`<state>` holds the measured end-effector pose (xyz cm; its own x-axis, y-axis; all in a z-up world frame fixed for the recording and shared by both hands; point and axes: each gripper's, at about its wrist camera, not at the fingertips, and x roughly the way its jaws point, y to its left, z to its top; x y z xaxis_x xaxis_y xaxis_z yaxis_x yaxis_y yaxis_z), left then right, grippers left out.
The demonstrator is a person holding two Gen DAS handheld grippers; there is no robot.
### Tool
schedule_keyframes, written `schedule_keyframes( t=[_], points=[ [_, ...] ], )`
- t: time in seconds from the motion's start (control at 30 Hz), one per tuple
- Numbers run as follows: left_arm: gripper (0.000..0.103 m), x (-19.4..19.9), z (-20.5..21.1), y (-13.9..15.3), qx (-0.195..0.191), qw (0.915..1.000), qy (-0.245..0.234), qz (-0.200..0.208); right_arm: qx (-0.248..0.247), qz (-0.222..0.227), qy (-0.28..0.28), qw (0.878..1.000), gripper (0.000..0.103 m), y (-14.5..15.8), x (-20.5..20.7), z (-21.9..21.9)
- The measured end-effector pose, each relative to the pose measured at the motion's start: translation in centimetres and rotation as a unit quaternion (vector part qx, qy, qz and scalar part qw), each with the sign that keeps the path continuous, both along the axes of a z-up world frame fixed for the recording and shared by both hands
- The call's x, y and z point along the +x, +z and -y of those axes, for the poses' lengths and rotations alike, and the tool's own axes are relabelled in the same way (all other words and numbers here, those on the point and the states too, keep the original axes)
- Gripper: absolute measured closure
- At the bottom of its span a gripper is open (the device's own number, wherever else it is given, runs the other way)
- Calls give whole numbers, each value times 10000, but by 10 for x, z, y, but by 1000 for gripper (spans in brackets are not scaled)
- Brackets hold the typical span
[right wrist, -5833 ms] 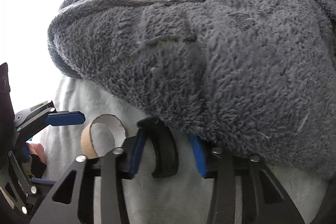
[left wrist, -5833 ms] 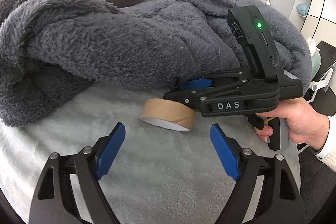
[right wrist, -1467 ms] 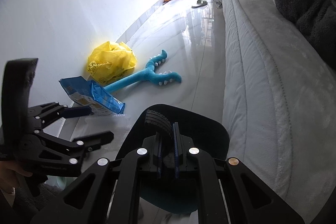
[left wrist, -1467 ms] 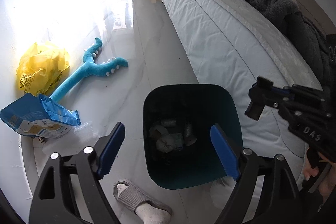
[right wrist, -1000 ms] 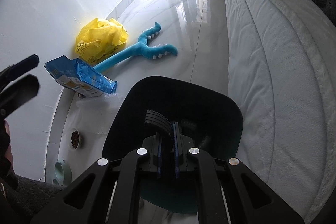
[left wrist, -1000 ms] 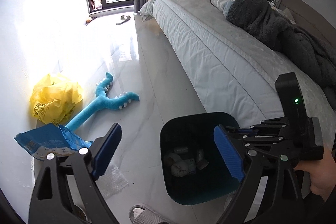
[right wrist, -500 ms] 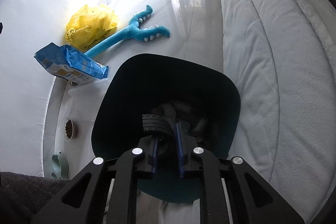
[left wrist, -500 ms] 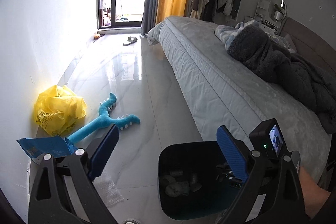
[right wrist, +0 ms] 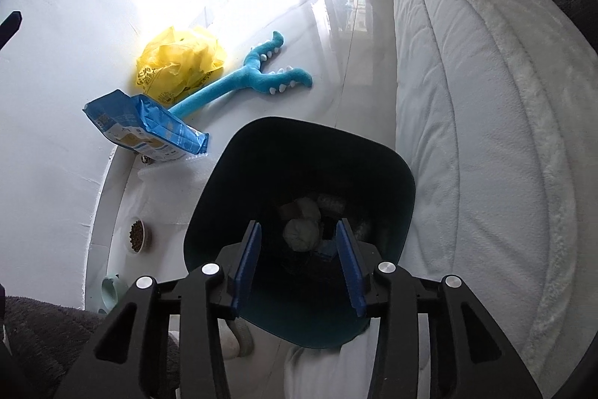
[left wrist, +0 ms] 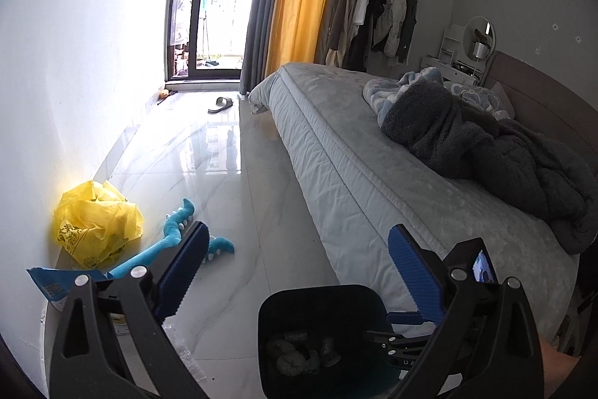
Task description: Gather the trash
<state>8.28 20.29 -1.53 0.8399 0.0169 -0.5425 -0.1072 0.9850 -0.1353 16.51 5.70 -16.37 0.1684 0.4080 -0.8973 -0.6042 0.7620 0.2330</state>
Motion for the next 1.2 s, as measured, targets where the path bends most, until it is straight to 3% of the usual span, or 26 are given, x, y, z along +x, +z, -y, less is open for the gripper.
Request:
schedule_keyframes(
  t=[0.27,0.37,0.57,0.73,0.93,1.2],
  points=[
    [4,2,27,3,138,9999,19,-26,399,662,-249,9967,47,51,-11,35],
    [4,-2,39,13,199,9997,-36,160,617,944,-450,9926,37,73,-14,58],
    [4,-21,61,22,481,9984,107,272,968,1856,-935,9734,22,129,-29,124],
    [3,-40,83,22,581,9979,120,273,1022,2324,-1233,9593,12,159,-42,173],
    [3,-62,110,34,629,9970,-47,452,893,2928,-1397,9417,4,190,-73,222],
    [3,-88,135,57,728,9936,-154,849,871,3457,-1793,9169,3,213,-120,280]
  ],
)
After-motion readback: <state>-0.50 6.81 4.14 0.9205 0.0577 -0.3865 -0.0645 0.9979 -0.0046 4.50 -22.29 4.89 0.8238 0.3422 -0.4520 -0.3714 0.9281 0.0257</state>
